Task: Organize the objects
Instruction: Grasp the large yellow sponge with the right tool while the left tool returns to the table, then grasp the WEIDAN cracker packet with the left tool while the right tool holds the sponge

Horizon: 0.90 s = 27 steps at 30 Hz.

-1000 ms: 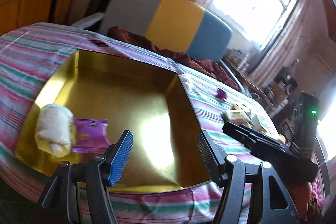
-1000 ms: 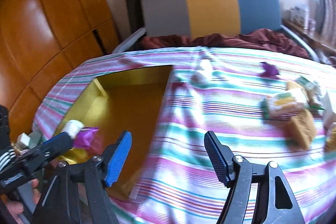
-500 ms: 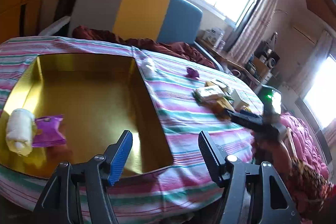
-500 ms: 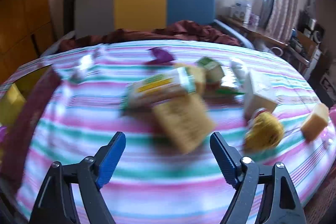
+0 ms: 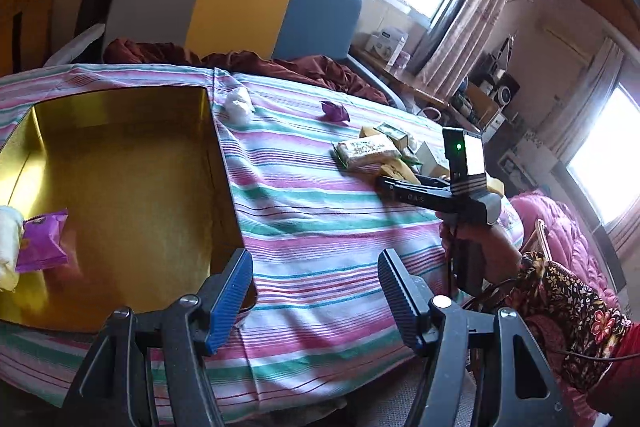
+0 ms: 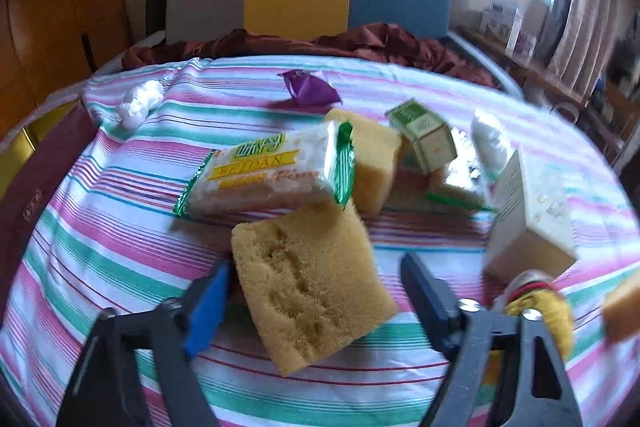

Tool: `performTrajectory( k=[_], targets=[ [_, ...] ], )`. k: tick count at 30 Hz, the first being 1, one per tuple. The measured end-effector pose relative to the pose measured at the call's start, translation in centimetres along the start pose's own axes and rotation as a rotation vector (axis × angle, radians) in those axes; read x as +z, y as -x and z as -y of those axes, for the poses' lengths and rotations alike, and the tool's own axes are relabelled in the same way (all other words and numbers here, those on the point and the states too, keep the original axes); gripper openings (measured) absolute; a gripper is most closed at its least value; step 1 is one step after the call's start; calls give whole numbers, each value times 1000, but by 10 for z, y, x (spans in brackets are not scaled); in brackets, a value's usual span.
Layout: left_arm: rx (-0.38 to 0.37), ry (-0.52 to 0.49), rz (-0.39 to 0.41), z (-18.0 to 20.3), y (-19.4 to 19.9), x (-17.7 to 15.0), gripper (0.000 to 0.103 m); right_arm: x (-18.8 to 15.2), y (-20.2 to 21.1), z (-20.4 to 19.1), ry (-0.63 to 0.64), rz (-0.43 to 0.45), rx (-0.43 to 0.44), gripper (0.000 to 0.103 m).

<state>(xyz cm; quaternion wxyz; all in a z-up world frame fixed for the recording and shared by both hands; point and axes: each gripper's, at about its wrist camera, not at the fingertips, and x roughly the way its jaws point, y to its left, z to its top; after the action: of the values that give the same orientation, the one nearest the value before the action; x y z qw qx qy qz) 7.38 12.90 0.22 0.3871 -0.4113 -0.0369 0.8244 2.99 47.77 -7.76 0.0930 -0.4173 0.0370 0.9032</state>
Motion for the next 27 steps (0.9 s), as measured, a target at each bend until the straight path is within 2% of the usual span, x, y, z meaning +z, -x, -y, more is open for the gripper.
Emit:
performTrajectory(
  k=[1, 7, 10, 15, 16, 19, 27],
  targets=[
    [-3, -4, -5, 2, -1, 1, 66, -2, -2, 1, -23, -4, 29, 69],
    [20, -40, -35, 13, -18, 16, 66, -8, 3, -6, -10, 34, -6, 62],
    [31, -52, -55, 18, -28, 26, 67, -12, 8, -3, -43, 65, -62, 61],
    [102, -93, -119, 26, -53, 43, 67, -19, 14, 16, -168, 87, -185, 61],
    [97, -97, -129, 27, -58, 45, 67, -21, 14, 22, -211, 83, -217, 61],
    [95, -125, -172, 36, -77, 53, 68, -24, 15, 34, -279, 81, -235, 61],
    [31, -323, -270, 68, -158, 90, 70, -27, 15, 36, -292, 80, -219, 61]
  ],
)
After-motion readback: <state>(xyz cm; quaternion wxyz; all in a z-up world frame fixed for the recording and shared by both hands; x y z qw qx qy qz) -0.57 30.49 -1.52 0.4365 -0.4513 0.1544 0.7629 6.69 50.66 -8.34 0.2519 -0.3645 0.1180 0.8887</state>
